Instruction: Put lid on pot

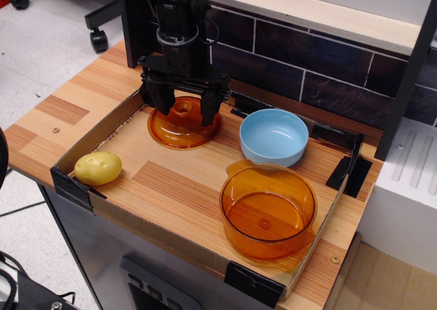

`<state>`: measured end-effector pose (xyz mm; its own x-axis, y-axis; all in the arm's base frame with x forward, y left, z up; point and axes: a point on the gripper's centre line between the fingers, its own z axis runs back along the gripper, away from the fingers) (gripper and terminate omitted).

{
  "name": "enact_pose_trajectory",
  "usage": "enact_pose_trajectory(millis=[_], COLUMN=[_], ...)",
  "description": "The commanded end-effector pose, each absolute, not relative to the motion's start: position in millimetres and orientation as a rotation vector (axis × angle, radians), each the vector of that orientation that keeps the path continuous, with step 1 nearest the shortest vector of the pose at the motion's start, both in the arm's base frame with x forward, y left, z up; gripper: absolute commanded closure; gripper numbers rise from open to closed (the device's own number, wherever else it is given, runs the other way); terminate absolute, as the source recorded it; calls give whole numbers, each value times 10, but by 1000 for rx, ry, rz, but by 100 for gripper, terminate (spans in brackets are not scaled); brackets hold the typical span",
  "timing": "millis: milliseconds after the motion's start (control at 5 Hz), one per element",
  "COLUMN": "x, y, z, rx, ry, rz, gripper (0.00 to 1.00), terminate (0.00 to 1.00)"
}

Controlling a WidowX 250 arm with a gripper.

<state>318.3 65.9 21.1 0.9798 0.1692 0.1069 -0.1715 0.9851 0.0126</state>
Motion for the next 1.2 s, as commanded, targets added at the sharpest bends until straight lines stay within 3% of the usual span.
enact_pose_trajectory(millis=[0, 400, 600, 800, 1000], x=[3206, 3115, 3022, 2909, 3002], y=[688, 705, 709, 712, 740], z=[295, 248, 464, 754, 1140], rx=[33, 54, 77, 72, 40], ry=[-151, -142, -151, -99, -77], rz=[198, 211, 227, 198, 170], gripper=[100, 100, 100, 100, 100], terminate=[0, 0, 0, 0, 0])
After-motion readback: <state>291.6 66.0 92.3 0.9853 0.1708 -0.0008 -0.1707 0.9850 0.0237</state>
